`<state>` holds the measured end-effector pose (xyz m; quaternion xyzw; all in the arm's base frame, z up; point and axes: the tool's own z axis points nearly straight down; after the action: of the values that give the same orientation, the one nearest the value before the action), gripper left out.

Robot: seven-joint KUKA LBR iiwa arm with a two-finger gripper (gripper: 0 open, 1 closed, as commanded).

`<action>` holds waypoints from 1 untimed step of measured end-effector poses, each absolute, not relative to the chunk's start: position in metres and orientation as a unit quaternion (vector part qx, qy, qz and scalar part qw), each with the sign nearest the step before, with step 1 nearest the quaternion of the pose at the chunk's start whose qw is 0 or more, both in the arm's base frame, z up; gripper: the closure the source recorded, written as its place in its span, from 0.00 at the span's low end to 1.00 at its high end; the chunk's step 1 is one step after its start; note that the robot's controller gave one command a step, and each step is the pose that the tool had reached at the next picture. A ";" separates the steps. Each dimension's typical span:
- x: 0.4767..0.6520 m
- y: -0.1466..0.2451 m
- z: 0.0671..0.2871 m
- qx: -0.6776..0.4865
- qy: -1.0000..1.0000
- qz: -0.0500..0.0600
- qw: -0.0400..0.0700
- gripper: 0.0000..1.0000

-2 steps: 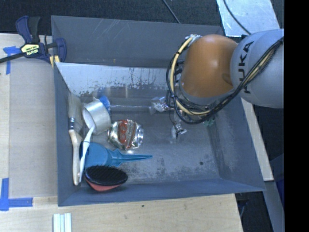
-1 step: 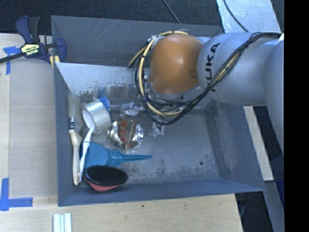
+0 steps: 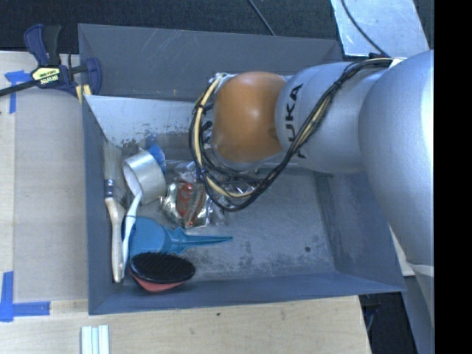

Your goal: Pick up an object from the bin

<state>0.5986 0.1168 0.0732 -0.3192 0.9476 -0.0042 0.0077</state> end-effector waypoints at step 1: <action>0.607 0.155 0.076 -0.556 0.831 -0.012 0.004 1.00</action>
Offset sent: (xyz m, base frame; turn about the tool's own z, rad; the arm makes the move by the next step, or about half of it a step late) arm 0.0000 0.0000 0.0000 0.0000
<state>0.6073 0.1551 0.0764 -0.5564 0.8308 -0.0121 0.0040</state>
